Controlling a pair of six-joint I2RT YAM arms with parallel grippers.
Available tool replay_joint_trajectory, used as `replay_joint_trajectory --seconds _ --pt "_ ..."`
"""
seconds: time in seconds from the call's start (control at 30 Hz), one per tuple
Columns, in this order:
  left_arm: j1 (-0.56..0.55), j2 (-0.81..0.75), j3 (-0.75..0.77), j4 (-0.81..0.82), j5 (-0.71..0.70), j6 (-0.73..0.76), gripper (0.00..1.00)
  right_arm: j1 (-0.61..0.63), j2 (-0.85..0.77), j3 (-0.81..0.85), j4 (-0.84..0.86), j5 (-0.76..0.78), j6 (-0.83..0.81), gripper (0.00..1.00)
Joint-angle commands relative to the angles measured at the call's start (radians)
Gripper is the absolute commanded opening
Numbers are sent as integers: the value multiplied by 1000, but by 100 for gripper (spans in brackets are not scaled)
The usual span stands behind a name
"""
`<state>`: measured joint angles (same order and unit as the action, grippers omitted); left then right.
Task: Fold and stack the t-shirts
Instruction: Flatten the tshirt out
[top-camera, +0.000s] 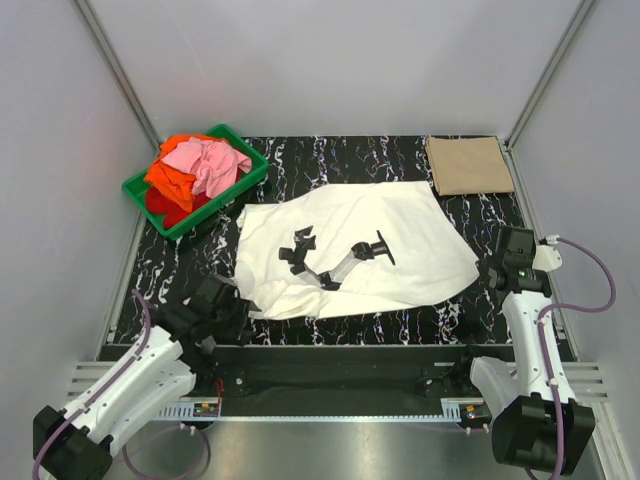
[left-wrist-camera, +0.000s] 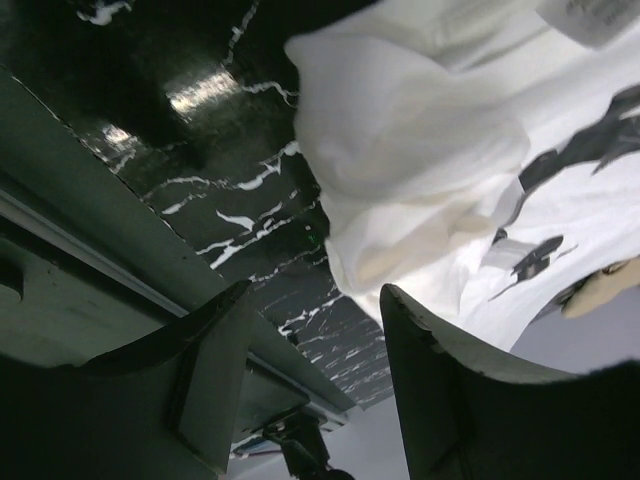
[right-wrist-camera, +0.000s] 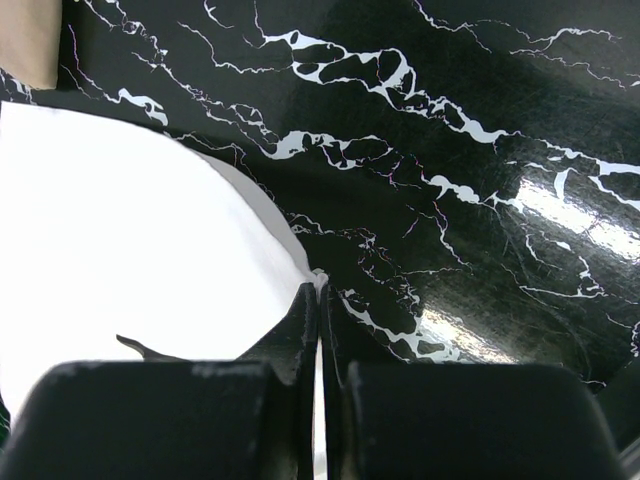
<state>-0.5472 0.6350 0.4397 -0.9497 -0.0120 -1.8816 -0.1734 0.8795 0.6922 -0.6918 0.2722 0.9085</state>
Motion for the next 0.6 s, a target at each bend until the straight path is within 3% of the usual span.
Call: replay_joint_trajectory --seconds 0.0,0.27,0.57 --pt "29 21 -4 48 -36 -54 58 -6 -7 9 40 21 -14 0" --pt "102 107 20 117 -22 9 56 -6 12 1 57 19 -11 0" --pt "101 134 39 103 41 38 50 -6 41 -3 74 35 -14 0"
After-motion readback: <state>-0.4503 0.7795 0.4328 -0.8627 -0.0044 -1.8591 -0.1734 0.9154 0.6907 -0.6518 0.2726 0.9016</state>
